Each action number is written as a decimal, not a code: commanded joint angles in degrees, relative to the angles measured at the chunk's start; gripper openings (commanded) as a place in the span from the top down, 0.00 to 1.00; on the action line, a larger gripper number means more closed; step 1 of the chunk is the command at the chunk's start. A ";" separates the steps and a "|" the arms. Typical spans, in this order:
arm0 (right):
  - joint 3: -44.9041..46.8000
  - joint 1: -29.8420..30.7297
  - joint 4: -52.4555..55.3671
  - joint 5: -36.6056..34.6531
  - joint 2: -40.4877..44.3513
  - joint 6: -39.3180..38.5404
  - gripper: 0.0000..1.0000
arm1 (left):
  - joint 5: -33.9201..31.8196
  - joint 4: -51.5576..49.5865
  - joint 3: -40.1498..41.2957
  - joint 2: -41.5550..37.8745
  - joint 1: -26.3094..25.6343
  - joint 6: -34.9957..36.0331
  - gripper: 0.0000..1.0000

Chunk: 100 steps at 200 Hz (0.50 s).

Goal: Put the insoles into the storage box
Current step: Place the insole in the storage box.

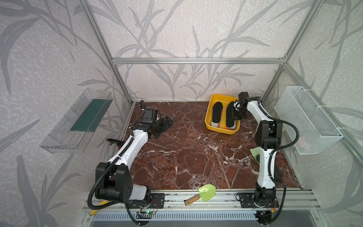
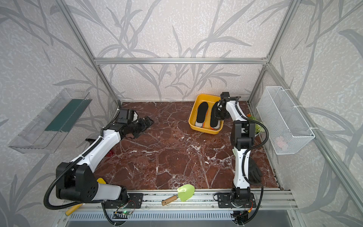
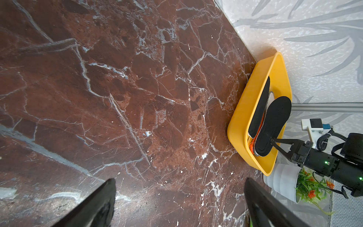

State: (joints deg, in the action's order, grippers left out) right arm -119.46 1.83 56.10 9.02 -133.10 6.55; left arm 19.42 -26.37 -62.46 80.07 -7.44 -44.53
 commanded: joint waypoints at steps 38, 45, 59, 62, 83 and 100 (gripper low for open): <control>-1.68 0.11 1.56 -1.00 -2.00 1.76 0.94 | -1.05 -1.62 0.12 -2.03 -0.03 1.04 0.01; -1.65 0.12 1.58 -1.09 -2.13 1.72 0.93 | -1.06 -1.67 0.14 -1.97 -0.03 1.04 0.01; -1.73 0.11 1.68 -1.11 -2.08 2.03 0.89 | -1.07 -1.70 0.19 -1.90 -0.03 1.09 0.01; -1.74 0.11 1.65 -1.06 -2.09 2.05 0.88 | -1.05 -1.67 0.07 -1.92 -0.03 1.11 0.01; -2.09 0.11 1.79 -1.11 -1.73 2.18 0.82 | -0.96 -1.50 0.08 -1.79 -0.03 1.12 0.01; -2.52 0.11 1.96 -1.10 -1.55 2.26 0.77 | -1.05 -1.54 0.15 -1.81 -0.03 1.12 0.01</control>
State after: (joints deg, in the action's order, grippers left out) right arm -119.57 1.83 56.16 8.40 -133.84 8.38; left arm 19.16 -26.61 -62.46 79.79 -7.44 -44.51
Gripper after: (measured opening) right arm 0.204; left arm 0.994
